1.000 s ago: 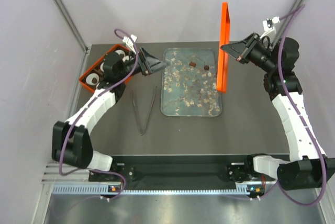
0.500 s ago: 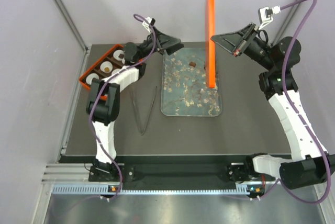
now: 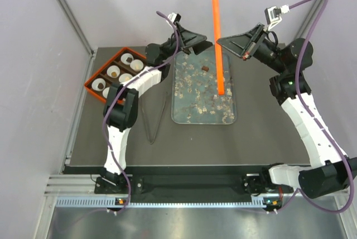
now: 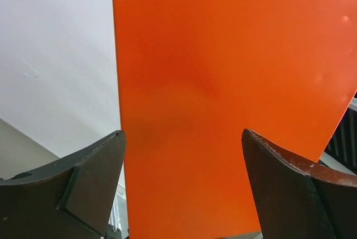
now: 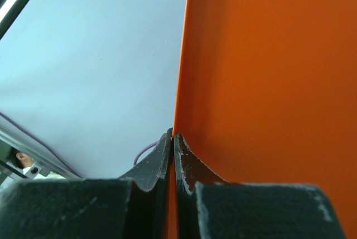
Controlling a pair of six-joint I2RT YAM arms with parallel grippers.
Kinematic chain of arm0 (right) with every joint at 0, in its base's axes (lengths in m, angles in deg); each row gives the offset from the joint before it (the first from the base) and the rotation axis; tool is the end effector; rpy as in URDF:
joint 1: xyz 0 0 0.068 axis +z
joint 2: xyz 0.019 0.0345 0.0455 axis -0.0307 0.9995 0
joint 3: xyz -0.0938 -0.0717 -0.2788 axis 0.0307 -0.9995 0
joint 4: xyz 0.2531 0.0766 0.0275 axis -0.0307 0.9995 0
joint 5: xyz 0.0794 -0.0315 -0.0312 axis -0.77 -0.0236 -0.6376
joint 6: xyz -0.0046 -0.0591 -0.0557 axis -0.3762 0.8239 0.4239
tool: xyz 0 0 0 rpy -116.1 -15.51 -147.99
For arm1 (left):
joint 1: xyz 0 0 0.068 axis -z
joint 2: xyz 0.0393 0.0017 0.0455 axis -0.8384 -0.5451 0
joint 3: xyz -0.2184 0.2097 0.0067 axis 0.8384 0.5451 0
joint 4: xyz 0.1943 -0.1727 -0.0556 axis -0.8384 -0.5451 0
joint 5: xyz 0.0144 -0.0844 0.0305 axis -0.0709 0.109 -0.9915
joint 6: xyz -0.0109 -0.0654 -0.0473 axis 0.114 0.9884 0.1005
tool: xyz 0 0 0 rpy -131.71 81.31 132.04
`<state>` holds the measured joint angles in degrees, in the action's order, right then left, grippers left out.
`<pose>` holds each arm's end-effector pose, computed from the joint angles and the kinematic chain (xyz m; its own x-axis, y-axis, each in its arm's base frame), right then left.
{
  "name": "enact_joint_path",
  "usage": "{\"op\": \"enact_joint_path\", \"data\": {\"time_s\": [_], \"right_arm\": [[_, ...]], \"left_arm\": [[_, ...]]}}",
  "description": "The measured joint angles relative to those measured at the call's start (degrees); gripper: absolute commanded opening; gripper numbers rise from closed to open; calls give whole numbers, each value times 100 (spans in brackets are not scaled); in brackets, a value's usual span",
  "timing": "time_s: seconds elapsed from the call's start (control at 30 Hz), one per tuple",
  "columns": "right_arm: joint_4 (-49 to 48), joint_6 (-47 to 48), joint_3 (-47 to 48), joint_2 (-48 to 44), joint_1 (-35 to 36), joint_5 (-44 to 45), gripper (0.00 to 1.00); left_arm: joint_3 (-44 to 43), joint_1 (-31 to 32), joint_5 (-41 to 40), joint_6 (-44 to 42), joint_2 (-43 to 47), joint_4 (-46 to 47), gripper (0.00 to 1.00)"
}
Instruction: Pack the chocolate
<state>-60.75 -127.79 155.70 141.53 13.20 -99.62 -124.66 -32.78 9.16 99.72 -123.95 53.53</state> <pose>0.2550 0.1179 0.5329 -0.5553 0.5426 -0.6303 -0.6883 0.1256 0.7145 0.4566 -0.2632 0.3898 -0.8570 -0.3265 -0.3988 0.5042 -0.3709 -0.7799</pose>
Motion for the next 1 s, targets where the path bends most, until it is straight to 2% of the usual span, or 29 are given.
{"op": "enact_joint_path", "data": {"time_s": [0.77,1.0], "right_arm": [[-155,-68,184,17,229,142,0],[-267,-4,-92,7,229,212,0]], "left_arm": [[-494,94,-269,92,-372,42,92],[-654,229,-415,214,-407,39,92]]}}
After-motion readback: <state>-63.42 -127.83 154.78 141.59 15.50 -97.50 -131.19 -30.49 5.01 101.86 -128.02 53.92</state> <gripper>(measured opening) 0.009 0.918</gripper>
